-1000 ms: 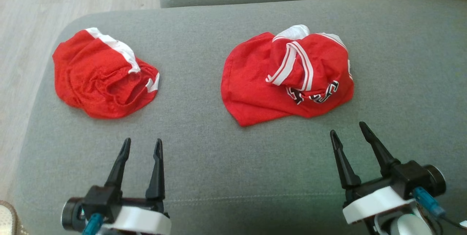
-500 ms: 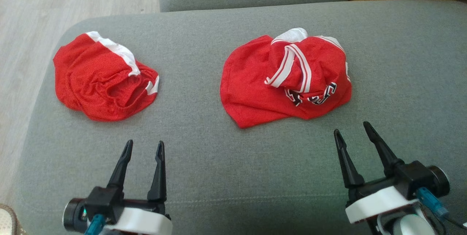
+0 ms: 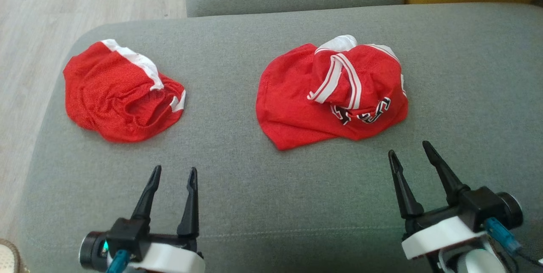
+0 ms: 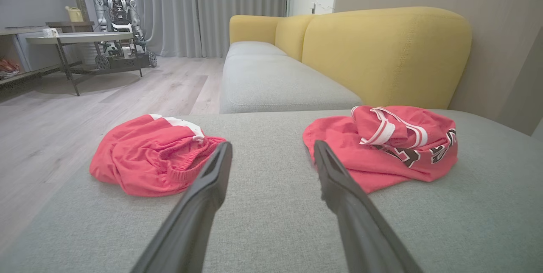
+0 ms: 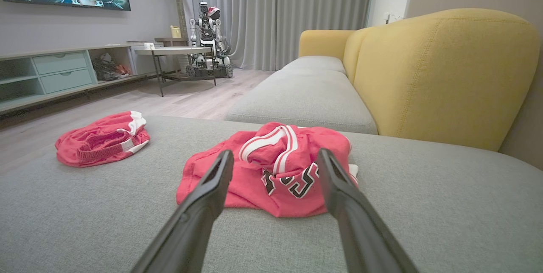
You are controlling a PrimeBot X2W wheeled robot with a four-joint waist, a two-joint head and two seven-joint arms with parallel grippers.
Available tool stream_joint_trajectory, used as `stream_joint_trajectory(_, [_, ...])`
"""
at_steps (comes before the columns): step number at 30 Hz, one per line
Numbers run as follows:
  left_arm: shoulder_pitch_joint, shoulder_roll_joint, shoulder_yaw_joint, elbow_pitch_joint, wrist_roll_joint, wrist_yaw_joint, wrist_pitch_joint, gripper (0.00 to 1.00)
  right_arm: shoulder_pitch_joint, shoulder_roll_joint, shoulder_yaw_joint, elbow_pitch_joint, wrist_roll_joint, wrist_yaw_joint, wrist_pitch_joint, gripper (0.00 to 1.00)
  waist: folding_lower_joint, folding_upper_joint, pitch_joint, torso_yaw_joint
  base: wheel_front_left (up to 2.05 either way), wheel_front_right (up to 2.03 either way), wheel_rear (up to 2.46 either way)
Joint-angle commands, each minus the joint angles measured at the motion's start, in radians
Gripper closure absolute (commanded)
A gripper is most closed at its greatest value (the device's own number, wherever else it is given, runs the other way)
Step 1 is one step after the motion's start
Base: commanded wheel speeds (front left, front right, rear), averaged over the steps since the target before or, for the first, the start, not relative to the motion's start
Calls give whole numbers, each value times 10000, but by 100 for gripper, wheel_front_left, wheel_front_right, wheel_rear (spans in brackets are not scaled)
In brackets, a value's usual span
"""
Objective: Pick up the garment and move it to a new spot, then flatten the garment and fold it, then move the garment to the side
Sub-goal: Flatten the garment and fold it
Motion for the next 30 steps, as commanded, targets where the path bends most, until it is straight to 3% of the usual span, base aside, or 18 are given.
stream_joint_trajectory(1, [-317,-75,224,-323,103,46,-51,0,-218,-7,221,-342,-27,-2,-65,0,0,-1,25,-31,0,0,0])
stream_joint_trajectory(8, [-651,-75,27,-255,186,-137,-51,0,-335,-7,215,-484,-121,-2,-65,0,0,-1,349,-156,0,0,0])
stream_joint_trajectory(14, [-1938,-75,-576,44,227,-634,-51,0,-863,-7,173,-798,-252,-2,-65,0,0,-1,1420,-260,0,0,0])
stream_joint_trajectory(22, [-4753,-76,-1987,1468,621,-1411,-51,0,-1912,-7,275,-1244,-255,-2,-65,0,0,-1,3049,-736,0,0,0])
stream_joint_trajectory(30, [-6684,-72,-2992,3285,665,-1620,-51,0,-2427,-7,274,-1408,-97,-2,-65,0,0,-1,3843,-1370,0,0,0])
